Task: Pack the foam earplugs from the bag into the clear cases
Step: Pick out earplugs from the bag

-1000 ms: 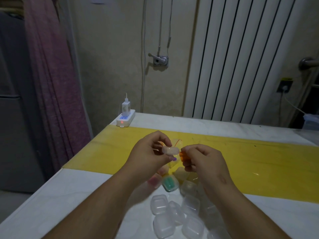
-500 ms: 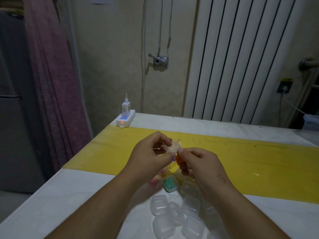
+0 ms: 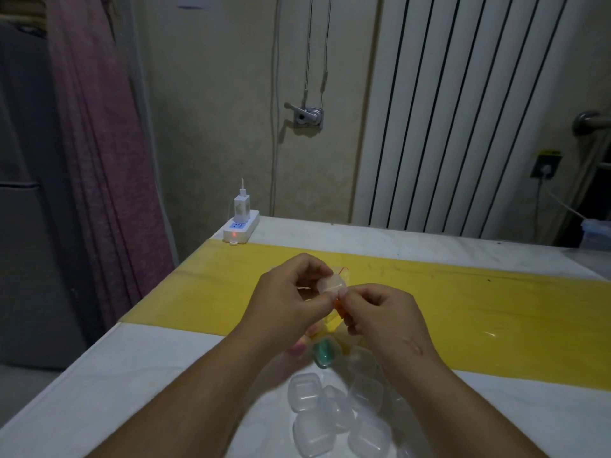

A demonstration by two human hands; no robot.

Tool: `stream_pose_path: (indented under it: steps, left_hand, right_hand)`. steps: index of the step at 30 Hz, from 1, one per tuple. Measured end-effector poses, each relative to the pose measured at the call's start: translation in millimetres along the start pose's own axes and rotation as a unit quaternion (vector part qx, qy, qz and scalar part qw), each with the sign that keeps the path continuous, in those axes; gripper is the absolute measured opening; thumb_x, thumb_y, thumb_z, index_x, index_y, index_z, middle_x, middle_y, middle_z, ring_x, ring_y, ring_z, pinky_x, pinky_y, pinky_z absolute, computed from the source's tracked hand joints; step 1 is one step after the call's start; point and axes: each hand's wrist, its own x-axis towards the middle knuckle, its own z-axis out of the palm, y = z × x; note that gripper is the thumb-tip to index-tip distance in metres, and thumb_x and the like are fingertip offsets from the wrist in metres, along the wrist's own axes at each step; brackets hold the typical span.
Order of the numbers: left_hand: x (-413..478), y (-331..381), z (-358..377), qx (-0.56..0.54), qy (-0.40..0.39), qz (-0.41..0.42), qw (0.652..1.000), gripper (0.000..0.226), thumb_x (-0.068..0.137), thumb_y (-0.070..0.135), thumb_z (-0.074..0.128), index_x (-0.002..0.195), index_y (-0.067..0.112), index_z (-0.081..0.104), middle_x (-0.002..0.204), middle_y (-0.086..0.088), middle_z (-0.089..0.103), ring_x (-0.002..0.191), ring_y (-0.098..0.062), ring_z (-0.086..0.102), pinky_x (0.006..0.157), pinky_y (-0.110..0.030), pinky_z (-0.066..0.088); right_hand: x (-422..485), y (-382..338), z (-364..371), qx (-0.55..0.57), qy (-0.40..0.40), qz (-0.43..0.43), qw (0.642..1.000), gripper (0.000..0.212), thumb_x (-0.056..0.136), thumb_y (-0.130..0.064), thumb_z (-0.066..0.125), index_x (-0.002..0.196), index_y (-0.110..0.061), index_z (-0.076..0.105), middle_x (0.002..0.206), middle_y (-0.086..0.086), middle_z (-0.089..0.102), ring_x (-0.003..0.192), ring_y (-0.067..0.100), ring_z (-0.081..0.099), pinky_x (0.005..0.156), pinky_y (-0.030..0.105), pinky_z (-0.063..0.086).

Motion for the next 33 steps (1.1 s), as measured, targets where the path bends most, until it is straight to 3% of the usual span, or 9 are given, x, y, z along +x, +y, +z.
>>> stream_pose_path:
  steps: [3,6,8,11,14,22,27,30,33]
  left_hand:
    - [0.3,0.5,-3.1,-0.008,-0.050,0.001,0.999,0.038,0.081,0.006,0.074,0.107,0.034,0.067,0.103,0.003,0.063,0.091,-0.006,0.065,0.079,-0.017,0.054]
    - [-0.1,2.8,-4.0,-0.010,-0.047,-0.009,0.999,0.027,0.081,0.005,0.073,0.097,0.026,0.070,0.104,-0.002,0.060,0.086,-0.001,0.064,0.073,-0.012,0.050]
    - [0.5,4.1,-3.7,-0.038,-0.021,-0.026,0.999,0.022,0.078,0.005,0.077,0.092,0.016,0.065,0.098,-0.007,0.065,0.077,-0.003,0.066,0.066,-0.018,0.053]
    - [2.3,1.0,-2.6,-0.064,-0.009,-0.039,0.997,0.028,0.073,0.004,0.081,0.091,0.011,0.061,0.098,-0.002,0.070,0.087,-0.013,0.070,0.080,-0.034,0.059]
    - [1.3,-0.7,-1.1,-0.083,-0.016,-0.035,0.996,0.028,0.072,-0.003,0.080,0.089,0.009,0.061,0.099,-0.003,0.071,0.092,-0.017,0.070,0.085,-0.038,0.058]
    - [0.9,1.0,-0.3,-0.071,0.003,-0.026,0.997,0.017,0.076,0.001,0.078,0.080,0.013,0.067,0.097,-0.002,0.073,0.080,-0.012,0.069,0.074,-0.025,0.057]
    - [-0.1,-2.8,-0.7,-0.021,0.008,-0.020,1.000,0.016,0.077,0.009,0.078,0.080,0.017,0.066,0.096,0.003,0.073,0.085,-0.019,0.069,0.078,-0.036,0.058]
    - [-1.4,-3.5,1.5,0.003,0.001,-0.008,1.000,0.013,0.079,0.016,0.078,0.083,0.017,0.066,0.088,0.003,0.073,0.083,-0.016,0.069,0.075,-0.032,0.058]
    - [1.0,0.3,0.5,-0.037,0.030,-0.025,0.999,0.007,0.086,0.012,0.070,0.084,0.016,0.065,0.079,-0.004,0.071,0.076,-0.019,0.068,0.070,-0.035,0.058]
  right_hand:
    - [-1.5,-2.9,-0.4,-0.001,-0.017,-0.020,1.000,0.015,0.086,-0.021,0.068,0.075,-0.017,0.077,0.060,0.001,0.065,0.057,0.011,0.055,0.061,0.038,0.051]
    - [0.6,-5.9,-1.8,0.054,-0.013,0.007,0.998,0.019,0.087,-0.011,0.063,0.075,-0.013,0.077,0.067,0.010,0.068,0.060,0.014,0.057,0.061,0.035,0.050]
    - [2.5,-7.6,-3.3,0.085,-0.006,0.046,0.995,0.023,0.086,-0.006,0.058,0.073,-0.008,0.077,0.070,0.014,0.069,0.060,0.018,0.056,0.059,0.035,0.047]
    - [1.8,-8.0,-2.5,0.119,-0.046,0.095,0.987,0.024,0.088,-0.012,0.059,0.072,-0.004,0.075,0.067,0.011,0.064,0.060,0.020,0.053,0.058,0.033,0.045]
    - [0.1,-5.7,-1.3,0.145,-0.076,0.106,0.981,0.026,0.091,-0.018,0.061,0.070,-0.008,0.074,0.063,0.005,0.060,0.061,0.018,0.052,0.059,0.030,0.044]
    - [3.4,-2.0,-3.8,0.140,-0.048,0.104,0.984,0.024,0.088,-0.021,0.066,0.082,0.001,0.074,0.071,0.009,0.064,0.064,0.018,0.054,0.061,0.032,0.045]
    - [0.0,-3.7,-1.5,0.102,-0.046,0.079,0.991,0.026,0.088,-0.021,0.067,0.074,0.000,0.072,0.064,0.006,0.060,0.062,0.017,0.052,0.061,0.034,0.046]
    - [0.1,-2.7,-1.2,0.035,-0.034,0.041,0.998,0.031,0.085,-0.021,0.065,0.065,0.001,0.065,0.057,0.005,0.054,0.058,0.017,0.047,0.060,0.036,0.042]
    - [0.6,1.0,-0.7,-0.017,-0.007,0.023,1.000,0.024,0.079,-0.020,0.064,0.068,0.001,0.066,0.054,0.006,0.053,0.053,0.015,0.045,0.058,0.035,0.040]
